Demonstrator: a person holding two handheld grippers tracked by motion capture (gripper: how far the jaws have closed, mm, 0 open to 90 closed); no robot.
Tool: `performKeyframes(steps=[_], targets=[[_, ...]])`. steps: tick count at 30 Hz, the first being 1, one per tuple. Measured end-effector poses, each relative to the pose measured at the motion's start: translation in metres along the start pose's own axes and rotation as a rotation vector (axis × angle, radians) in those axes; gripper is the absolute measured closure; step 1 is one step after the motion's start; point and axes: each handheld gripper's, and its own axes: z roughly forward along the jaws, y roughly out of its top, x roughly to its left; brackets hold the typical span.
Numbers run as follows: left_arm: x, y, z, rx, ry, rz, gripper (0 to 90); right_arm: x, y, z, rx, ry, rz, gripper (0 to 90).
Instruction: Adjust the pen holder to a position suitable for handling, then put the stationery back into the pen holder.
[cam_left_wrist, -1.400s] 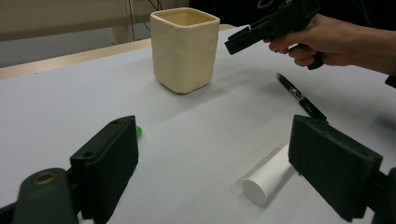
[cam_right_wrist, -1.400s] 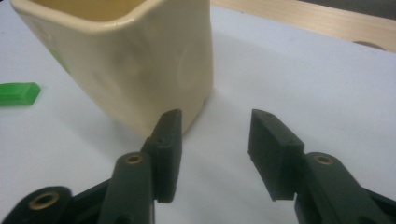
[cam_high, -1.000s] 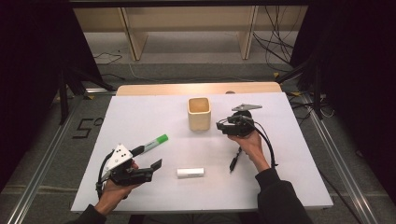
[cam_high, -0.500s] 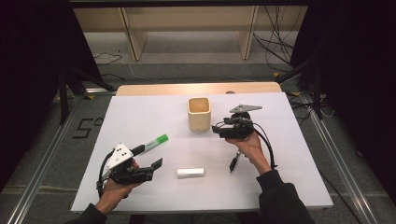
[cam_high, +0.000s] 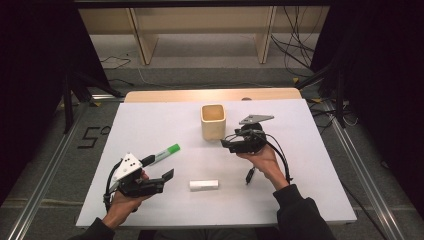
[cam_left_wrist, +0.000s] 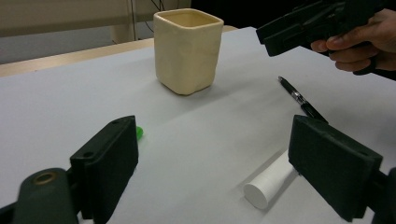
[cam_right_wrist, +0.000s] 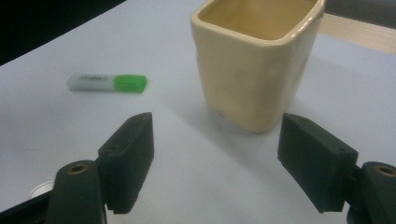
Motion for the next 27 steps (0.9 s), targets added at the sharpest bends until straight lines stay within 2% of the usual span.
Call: performKeyframes(steps=[12, 24, 27], targets=[[0.0, 0.0, -0.002, -0.002, -0.001, -0.001, 15.4, 0.017, 0.0, 0.002, 0.033, 0.016, -0.045, 25.0], [0.0, 0.0, -0.002, -0.006, -0.001, -0.003, 15.4, 0.033, 0.001, 0.005, 0.074, 0.075, -0.071, 21.7], [0.0, 0.0, -0.003, -0.007, 0.001, -0.004, 15.4, 0.04, 0.002, 0.006, 0.091, 0.095, -0.093, 20.3]])
